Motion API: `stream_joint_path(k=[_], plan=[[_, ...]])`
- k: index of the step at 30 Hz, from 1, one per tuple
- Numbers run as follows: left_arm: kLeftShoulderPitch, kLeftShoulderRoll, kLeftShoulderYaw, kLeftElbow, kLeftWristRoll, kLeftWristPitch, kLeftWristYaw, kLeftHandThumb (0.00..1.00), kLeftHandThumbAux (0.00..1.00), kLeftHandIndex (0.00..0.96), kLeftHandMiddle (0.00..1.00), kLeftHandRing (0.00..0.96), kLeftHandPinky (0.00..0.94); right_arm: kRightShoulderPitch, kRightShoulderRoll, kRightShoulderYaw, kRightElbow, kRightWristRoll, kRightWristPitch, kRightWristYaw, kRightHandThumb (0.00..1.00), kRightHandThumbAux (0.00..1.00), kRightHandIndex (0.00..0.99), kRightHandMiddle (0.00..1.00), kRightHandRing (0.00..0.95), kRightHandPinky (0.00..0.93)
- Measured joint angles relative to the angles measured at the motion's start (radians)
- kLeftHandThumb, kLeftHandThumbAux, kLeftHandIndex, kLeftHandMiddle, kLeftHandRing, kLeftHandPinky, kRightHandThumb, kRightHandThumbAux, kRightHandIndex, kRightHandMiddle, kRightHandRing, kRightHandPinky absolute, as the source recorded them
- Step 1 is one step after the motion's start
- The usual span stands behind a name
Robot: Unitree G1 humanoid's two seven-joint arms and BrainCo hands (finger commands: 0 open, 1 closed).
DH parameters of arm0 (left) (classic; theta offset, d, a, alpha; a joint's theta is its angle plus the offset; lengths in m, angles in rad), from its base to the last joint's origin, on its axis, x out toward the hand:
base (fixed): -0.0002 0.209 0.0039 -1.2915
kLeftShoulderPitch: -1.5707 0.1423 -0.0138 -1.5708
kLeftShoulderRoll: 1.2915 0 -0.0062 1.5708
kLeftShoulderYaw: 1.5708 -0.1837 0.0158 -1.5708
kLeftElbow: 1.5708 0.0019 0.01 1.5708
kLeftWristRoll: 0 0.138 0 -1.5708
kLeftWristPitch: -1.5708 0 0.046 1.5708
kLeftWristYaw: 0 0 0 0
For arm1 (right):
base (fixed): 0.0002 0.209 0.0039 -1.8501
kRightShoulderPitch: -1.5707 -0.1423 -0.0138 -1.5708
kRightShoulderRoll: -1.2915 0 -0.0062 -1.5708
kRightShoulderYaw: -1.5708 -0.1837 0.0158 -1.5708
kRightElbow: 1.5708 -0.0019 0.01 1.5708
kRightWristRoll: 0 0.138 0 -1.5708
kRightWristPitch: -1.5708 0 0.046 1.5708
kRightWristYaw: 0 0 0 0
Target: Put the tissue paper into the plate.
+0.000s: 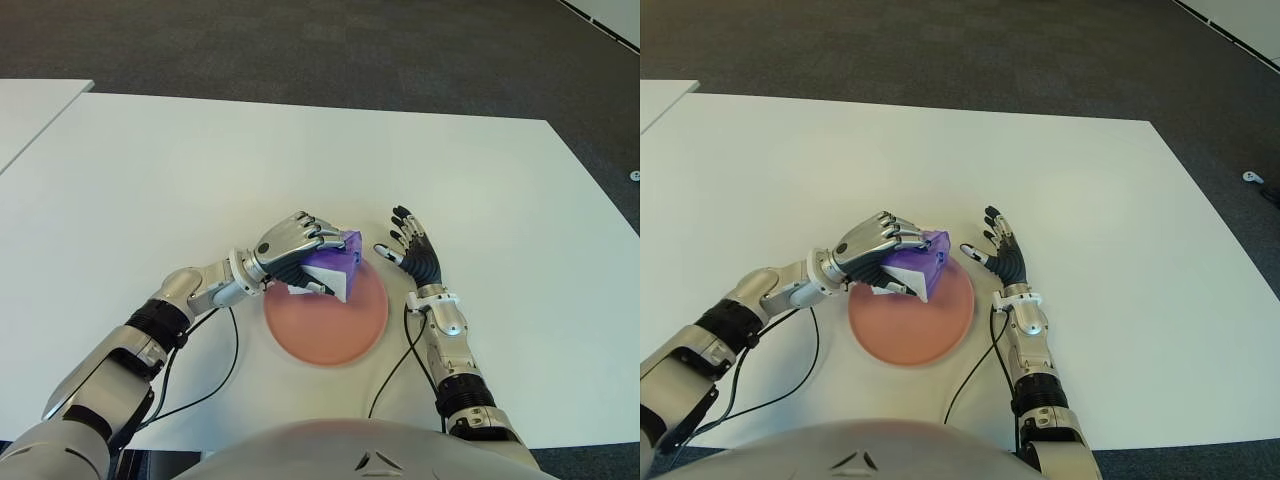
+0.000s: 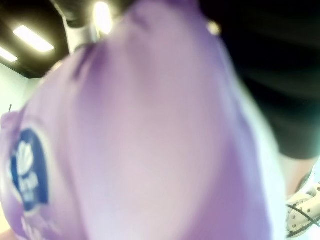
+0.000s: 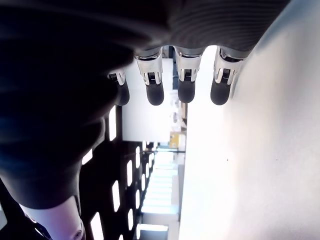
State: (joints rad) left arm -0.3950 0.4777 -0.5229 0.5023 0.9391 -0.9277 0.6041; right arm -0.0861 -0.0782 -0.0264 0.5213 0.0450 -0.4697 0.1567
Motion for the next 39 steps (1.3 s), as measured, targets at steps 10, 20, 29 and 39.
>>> stream_joint_path(k=[10, 20, 29, 39], plan=[[0.054, 0.003, -0.005, -0.060, 0.031, 0.021, 0.019, 0.694, 0.700, 0.437, 0.745, 0.720, 0.666, 0.000, 0.000, 0.000, 0.000, 0.001, 0.000, 0.012, 0.000, 0.765, 0.000, 0.000, 0.000, 0.000], [0.067, 0.039, -0.014, -0.096, -0.079, -0.065, -0.151, 0.680, 0.710, 0.421, 0.535, 0.501, 0.437, 0.000, -0.001, 0.001, 0.002, -0.004, 0.000, 0.007, 0.000, 0.730, 0.000, 0.000, 0.000, 0.000], [0.091, 0.082, -0.002, -0.199, -0.177, -0.067, -0.349, 0.168, 0.605, 0.179, 0.225, 0.194, 0.168, -0.003, 0.001, 0.002, 0.006, -0.005, 0.000, -0.009, 0.000, 0.734, 0.000, 0.000, 0.000, 0.000], [0.143, 0.097, 0.036, -0.264, -0.174, -0.083, -0.384, 0.131, 0.615, 0.102, 0.158, 0.139, 0.142, -0.009, 0.001, 0.002, 0.017, -0.003, 0.000, -0.004, 0.000, 0.765, 0.000, 0.000, 0.000, 0.000]])
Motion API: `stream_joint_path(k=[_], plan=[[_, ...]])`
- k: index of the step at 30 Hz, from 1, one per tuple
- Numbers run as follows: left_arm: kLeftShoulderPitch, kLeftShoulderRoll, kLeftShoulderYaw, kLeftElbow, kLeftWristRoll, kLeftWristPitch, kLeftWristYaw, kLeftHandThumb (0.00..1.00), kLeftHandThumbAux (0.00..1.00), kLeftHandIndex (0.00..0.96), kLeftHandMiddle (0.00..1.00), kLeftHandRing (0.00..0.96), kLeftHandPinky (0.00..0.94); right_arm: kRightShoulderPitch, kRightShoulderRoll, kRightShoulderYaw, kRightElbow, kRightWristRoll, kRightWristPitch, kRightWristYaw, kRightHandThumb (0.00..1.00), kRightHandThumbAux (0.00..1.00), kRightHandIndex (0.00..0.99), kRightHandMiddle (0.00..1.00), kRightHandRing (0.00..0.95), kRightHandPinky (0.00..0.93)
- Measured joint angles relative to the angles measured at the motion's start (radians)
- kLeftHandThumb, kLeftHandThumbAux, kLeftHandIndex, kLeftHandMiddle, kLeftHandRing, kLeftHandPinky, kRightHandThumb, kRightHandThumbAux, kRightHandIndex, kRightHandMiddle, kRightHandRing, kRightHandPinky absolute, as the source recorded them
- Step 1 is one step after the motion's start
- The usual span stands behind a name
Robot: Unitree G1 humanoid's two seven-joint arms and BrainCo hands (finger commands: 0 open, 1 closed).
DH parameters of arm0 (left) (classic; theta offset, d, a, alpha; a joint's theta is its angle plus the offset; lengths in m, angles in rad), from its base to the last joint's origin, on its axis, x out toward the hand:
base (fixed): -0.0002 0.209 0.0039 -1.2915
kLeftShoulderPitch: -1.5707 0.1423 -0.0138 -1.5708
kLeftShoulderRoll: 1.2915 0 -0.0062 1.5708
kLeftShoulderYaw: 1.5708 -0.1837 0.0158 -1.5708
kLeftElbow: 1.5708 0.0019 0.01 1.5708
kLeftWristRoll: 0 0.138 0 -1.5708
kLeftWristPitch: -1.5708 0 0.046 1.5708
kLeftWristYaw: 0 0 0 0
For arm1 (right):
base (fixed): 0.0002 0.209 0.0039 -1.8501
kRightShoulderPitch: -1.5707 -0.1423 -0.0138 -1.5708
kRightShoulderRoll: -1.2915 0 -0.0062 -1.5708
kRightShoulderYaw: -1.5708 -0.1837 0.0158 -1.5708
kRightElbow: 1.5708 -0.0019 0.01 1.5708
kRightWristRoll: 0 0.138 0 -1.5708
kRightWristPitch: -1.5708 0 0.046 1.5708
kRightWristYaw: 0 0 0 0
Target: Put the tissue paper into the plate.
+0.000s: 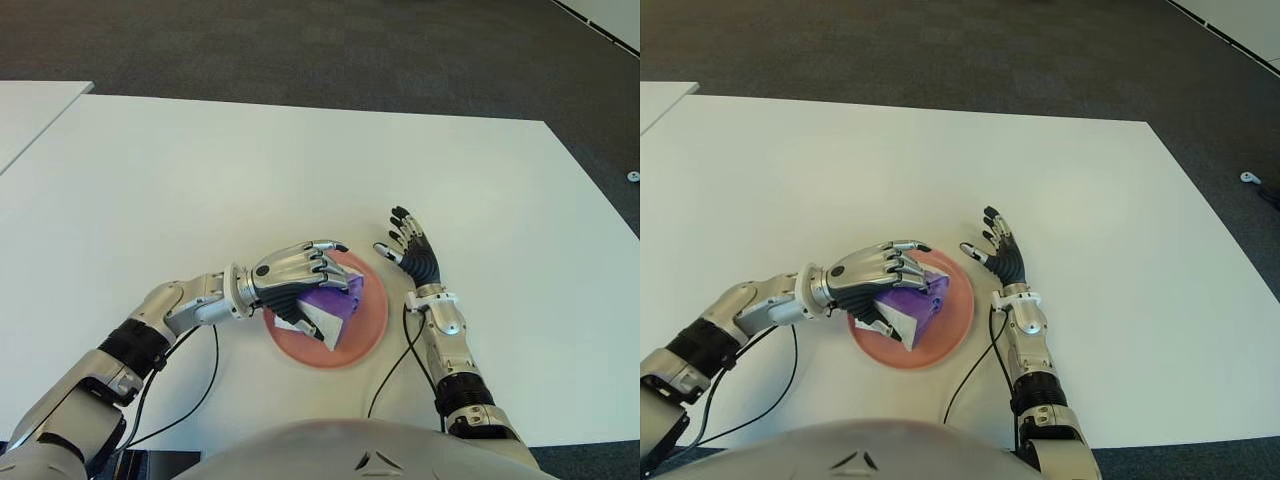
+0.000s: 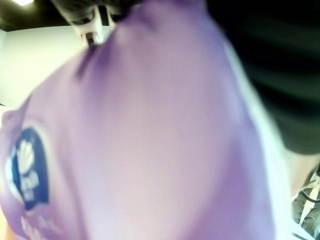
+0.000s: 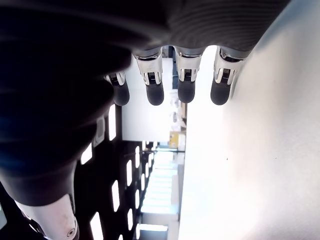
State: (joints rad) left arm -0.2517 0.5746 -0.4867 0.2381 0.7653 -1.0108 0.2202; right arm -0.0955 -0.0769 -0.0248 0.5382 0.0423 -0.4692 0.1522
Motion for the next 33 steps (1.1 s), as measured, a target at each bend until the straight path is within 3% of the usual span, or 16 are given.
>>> stream_joint_path(k=[25, 33], plan=[[0.040, 0.003, 0.058, -0.081, -0.031, 0.019, -0.140, 0.142, 0.623, 0.085, 0.117, 0.112, 0.134, 0.000, -0.003, 0.000, 0.004, -0.001, 0.000, 0.002, 0.000, 0.779, 0.000, 0.000, 0.000, 0.000], [0.044, 0.003, 0.070, -0.096, -0.031, 0.041, -0.173, 0.068, 0.557, 0.014, 0.020, 0.013, 0.013, 0.000, -0.005, 0.003, 0.004, -0.005, 0.000, 0.002, 0.000, 0.755, 0.000, 0.000, 0.000, 0.000]])
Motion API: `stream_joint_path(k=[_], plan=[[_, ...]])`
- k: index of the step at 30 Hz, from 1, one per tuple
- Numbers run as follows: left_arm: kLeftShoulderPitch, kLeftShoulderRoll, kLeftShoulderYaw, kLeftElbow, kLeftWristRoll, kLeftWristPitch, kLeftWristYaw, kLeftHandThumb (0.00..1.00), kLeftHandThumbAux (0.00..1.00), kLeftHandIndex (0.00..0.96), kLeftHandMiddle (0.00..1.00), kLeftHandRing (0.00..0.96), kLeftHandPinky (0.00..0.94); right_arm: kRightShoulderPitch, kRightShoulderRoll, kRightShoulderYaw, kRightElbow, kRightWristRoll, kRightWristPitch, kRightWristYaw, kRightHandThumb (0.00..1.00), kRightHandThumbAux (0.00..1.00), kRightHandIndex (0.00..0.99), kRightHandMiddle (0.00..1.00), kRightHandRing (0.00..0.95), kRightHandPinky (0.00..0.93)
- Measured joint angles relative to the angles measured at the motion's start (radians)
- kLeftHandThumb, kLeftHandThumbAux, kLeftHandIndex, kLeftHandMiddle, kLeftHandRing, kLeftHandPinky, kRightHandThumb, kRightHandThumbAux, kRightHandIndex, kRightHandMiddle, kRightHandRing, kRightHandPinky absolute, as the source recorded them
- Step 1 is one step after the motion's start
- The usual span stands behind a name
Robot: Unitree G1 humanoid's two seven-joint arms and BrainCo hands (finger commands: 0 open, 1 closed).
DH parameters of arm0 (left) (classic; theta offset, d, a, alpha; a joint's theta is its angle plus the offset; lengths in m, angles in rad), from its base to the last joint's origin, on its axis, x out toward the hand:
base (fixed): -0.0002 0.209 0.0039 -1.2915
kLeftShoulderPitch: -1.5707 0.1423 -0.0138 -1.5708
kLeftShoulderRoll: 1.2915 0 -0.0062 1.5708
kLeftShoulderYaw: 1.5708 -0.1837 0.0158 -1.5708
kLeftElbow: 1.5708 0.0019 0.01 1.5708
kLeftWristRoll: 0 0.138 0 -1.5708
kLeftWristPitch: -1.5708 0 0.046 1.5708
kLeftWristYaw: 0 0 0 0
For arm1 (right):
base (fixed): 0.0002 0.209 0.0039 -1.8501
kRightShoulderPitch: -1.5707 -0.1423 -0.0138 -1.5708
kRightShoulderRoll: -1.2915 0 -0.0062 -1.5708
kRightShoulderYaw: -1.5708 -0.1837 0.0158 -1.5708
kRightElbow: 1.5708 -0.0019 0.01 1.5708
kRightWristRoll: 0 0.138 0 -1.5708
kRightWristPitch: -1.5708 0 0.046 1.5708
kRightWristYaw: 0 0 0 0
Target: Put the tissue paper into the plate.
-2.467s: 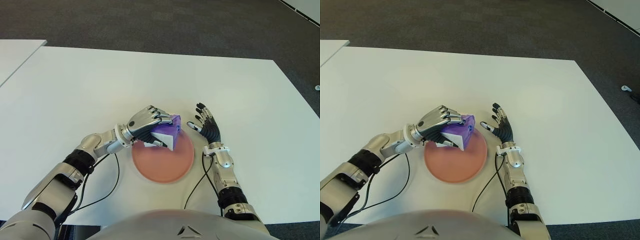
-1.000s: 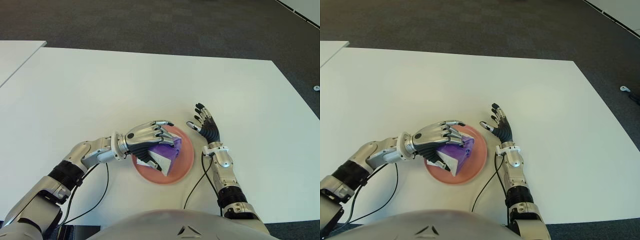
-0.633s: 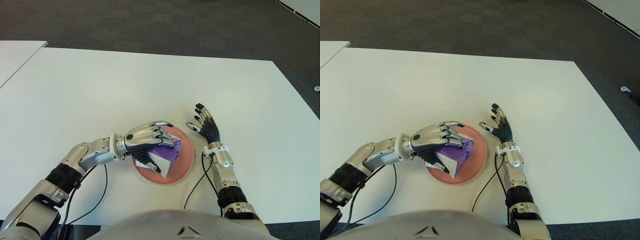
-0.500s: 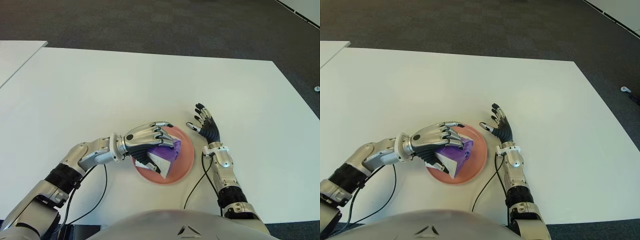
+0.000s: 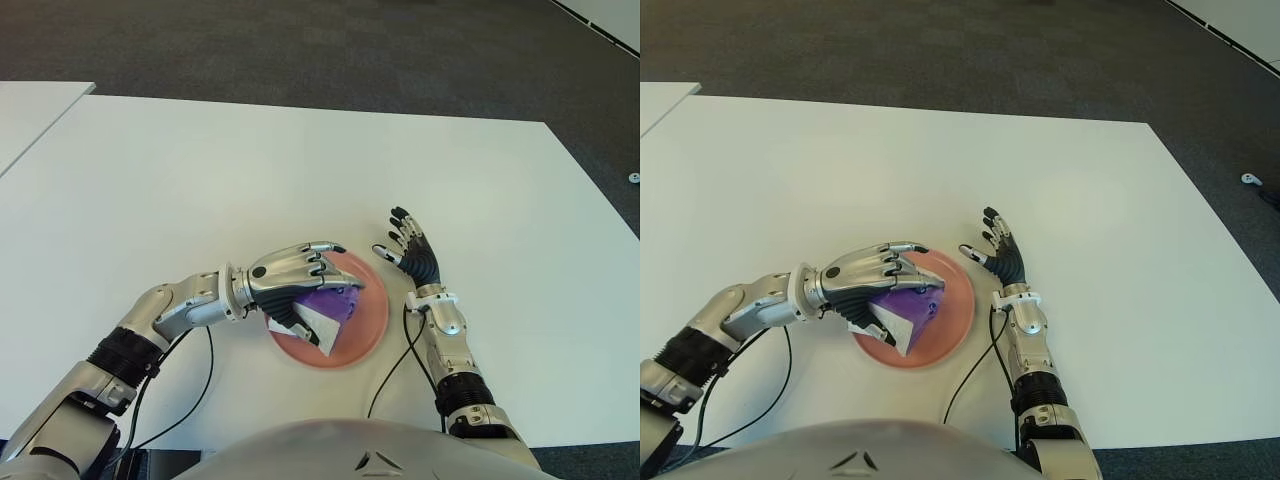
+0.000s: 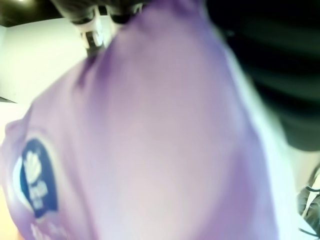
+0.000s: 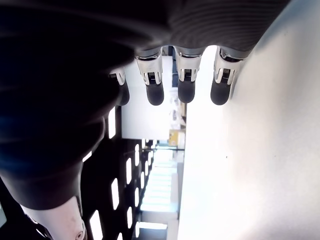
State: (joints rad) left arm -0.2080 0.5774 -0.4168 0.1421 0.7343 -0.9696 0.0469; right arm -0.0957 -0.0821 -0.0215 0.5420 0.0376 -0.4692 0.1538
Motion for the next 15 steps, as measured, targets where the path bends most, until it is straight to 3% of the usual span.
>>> stream_joint_path(k=[5, 15], plan=[[0.000, 0.000, 0.005, -0.012, 0.039, 0.013, 0.001, 0.013, 0.486, 0.001, 0.002, 0.001, 0.001, 0.000, -0.001, 0.002, 0.000, -0.005, 0.000, -0.004, 0.000, 0.736, 0.000, 0.000, 0.000, 0.000], [0.008, 0.000, 0.015, -0.026, 0.142, 0.057, 0.059, 0.000, 0.399, 0.000, 0.000, 0.000, 0.000, 0.000, -0.004, 0.008, 0.000, -0.020, 0.000, -0.014, 0.000, 0.683, 0.000, 0.000, 0.000, 0.000]])
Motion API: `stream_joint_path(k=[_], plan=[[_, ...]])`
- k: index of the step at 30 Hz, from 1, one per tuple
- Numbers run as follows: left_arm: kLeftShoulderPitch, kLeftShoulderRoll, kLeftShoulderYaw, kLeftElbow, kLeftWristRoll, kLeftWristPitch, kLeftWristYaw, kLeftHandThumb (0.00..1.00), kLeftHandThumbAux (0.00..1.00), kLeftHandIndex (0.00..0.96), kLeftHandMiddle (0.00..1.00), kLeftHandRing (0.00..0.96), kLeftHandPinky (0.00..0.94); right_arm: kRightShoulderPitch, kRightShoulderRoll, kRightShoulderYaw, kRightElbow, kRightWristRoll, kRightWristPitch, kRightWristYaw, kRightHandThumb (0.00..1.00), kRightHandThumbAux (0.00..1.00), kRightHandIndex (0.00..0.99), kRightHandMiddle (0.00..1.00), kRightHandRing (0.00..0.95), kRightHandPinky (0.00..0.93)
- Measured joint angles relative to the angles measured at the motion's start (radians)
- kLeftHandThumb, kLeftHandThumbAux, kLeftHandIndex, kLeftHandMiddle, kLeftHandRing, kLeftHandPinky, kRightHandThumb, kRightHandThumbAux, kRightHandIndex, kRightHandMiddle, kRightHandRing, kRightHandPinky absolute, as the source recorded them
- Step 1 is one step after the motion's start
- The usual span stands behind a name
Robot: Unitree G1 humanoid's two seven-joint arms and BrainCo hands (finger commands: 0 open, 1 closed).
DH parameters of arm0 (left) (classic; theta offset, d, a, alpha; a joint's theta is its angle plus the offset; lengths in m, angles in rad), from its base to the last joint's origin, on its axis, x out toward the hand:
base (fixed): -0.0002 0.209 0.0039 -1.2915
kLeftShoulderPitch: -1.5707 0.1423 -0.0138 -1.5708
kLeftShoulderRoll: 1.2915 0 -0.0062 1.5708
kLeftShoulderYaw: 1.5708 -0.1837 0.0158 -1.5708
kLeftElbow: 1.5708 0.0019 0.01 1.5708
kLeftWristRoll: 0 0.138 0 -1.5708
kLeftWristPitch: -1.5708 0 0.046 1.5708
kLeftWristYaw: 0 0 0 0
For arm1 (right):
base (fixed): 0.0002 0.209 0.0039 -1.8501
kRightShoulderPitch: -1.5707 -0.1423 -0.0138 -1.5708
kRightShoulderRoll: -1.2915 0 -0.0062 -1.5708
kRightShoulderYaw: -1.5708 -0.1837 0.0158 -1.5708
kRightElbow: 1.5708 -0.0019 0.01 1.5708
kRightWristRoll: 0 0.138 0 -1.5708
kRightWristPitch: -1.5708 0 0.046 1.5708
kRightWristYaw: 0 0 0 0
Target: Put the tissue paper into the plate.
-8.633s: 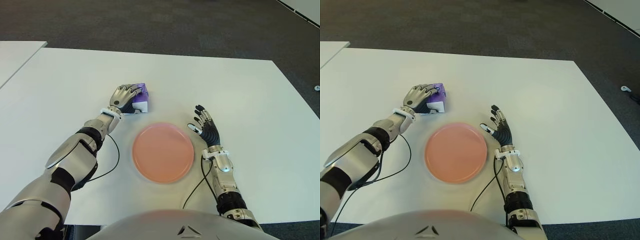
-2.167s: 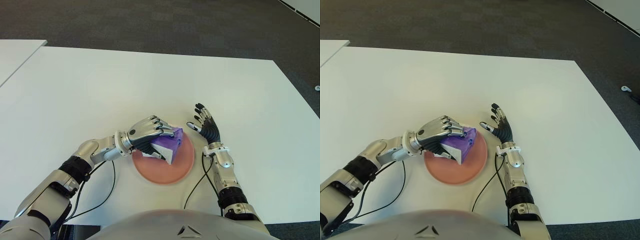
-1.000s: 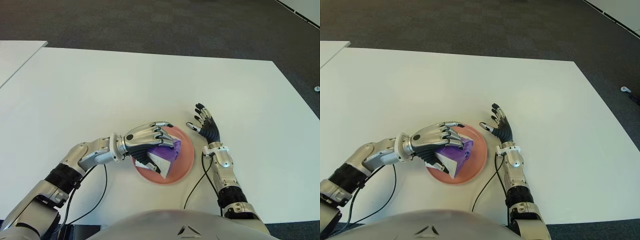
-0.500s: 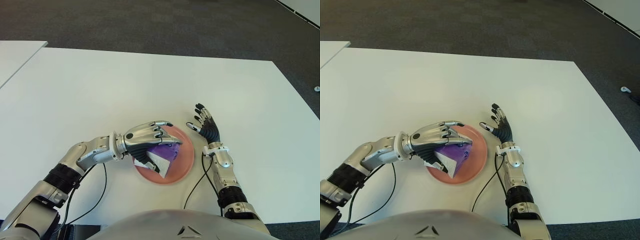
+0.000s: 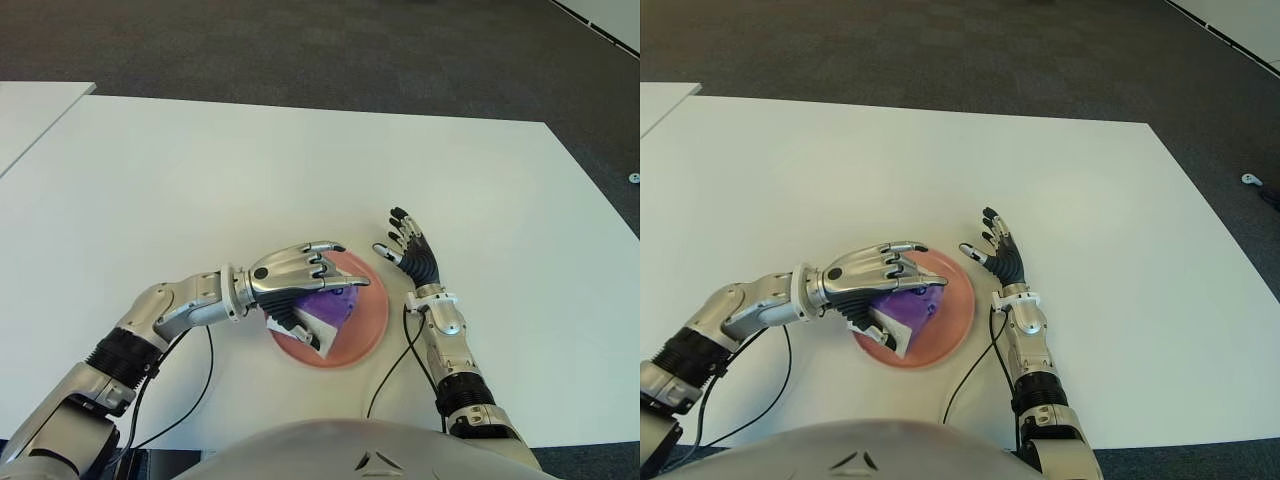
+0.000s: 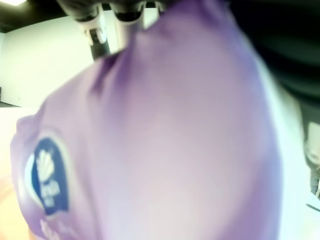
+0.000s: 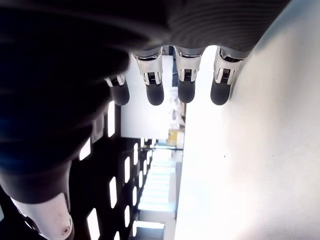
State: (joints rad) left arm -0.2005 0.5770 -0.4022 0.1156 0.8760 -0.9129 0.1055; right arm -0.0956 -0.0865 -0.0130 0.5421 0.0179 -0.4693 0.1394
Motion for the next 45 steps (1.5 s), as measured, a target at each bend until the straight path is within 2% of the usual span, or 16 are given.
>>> stream_joint_path(k=[12, 20, 30, 38, 45], plan=[[0.003, -0.008, -0.012, 0.020, 0.138, 0.097, 0.176, 0.006, 0.315, 0.000, 0.000, 0.000, 0.000, -0.019, -0.008, 0.005, 0.025, -0.004, -0.005, 0.003, 0.000, 0.592, 0.000, 0.000, 0.000, 0.000], [0.003, -0.013, -0.037, 0.035, 0.194, 0.157, 0.262, 0.098, 0.218, 0.000, 0.000, 0.000, 0.000, -0.023, -0.013, 0.008, 0.033, -0.005, -0.005, 0.004, 0.000, 0.582, 0.000, 0.000, 0.000, 0.000], [0.002, -0.016, -0.054, 0.046, 0.207, 0.209, 0.299, 0.188, 0.168, 0.000, 0.000, 0.000, 0.000, -0.024, -0.014, 0.009, 0.036, -0.006, -0.005, 0.001, 0.000, 0.565, 0.000, 0.000, 0.000, 0.000], [0.000, -0.029, -0.055, 0.061, 0.207, 0.244, 0.351, 0.211, 0.150, 0.000, 0.000, 0.000, 0.000, -0.026, -0.013, 0.008, 0.036, -0.003, -0.006, 0.007, 0.000, 0.573, 0.000, 0.000, 0.000, 0.000], [-0.005, -0.049, -0.054, 0.094, 0.169, 0.236, 0.375, 0.186, 0.186, 0.000, 0.000, 0.000, 0.000, -0.044, -0.017, 0.005, 0.081, 0.002, -0.073, 0.041, 0.000, 0.577, 0.000, 0.000, 0.000, 0.000]])
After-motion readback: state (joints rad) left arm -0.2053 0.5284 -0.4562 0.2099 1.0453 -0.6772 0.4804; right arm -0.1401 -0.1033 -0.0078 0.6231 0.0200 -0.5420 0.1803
